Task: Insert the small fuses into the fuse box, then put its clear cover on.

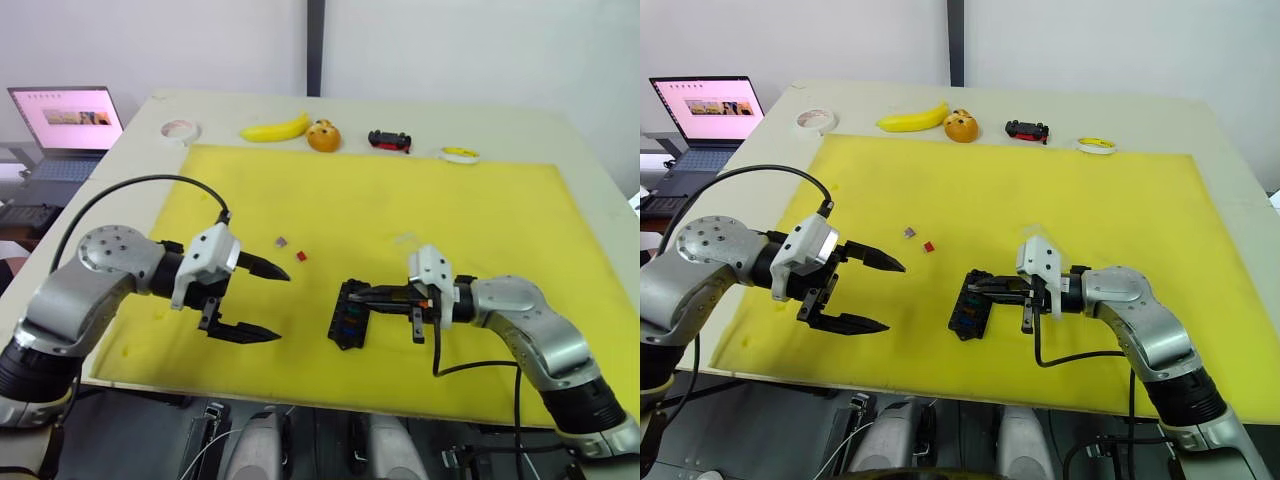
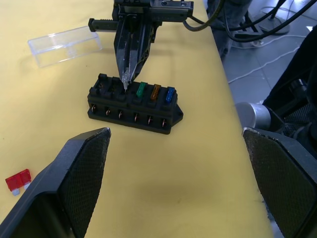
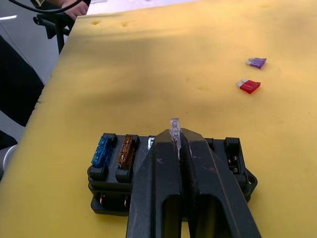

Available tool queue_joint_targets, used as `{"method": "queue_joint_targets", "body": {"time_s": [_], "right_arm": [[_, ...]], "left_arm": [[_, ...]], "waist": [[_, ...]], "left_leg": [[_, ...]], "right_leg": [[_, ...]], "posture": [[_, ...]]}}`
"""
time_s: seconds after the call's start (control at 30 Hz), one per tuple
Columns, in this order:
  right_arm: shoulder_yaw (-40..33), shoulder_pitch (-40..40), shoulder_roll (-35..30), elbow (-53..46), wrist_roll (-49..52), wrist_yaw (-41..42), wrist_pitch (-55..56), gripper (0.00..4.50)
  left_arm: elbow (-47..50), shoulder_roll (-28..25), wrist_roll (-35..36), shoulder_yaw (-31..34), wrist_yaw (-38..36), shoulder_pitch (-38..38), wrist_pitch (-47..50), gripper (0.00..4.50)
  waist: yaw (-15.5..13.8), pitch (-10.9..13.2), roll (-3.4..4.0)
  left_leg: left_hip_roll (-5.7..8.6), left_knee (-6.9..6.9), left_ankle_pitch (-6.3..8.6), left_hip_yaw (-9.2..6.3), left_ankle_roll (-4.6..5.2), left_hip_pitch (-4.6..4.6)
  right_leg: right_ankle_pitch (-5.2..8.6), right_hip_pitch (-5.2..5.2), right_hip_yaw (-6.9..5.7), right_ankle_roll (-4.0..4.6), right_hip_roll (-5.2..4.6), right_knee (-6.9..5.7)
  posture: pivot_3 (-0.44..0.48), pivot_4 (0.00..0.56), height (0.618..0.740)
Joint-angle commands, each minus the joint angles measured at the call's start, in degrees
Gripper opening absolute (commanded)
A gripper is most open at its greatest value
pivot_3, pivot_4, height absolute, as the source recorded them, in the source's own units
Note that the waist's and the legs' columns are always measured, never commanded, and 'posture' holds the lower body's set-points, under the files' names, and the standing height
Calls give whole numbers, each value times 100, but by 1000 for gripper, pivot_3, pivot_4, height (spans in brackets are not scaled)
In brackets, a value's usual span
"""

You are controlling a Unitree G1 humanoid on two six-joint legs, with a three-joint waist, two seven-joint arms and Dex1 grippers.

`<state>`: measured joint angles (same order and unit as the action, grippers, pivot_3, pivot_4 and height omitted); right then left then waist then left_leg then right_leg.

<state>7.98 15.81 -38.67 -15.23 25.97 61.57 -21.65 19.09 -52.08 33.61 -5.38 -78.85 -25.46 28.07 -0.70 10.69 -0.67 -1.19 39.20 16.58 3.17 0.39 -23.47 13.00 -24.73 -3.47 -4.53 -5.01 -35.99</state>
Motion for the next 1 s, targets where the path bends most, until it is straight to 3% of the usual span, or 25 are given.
{"method": "queue_joint_targets", "body": {"time_s": [0.03,1.0], "right_arm": [[-67,23,90,-45,17,-28,58,0],[77,-139,63,282,-339,29,178,0]], "left_arm": [[149,-46,-13,102,-48,16,-105,4476],[157,-34,-83,102,-85,147,-215,4476]], "waist": [[0,0,0],[0,-2,-1]], "left_leg": [[0,0,0,0,0,0],[0,2,0,0,0,10]], "right_leg": [[0,0,0,0,0,0],[0,9,1,0,0,-3]], "posture": [[0,150,737],[0,150,737]]}}
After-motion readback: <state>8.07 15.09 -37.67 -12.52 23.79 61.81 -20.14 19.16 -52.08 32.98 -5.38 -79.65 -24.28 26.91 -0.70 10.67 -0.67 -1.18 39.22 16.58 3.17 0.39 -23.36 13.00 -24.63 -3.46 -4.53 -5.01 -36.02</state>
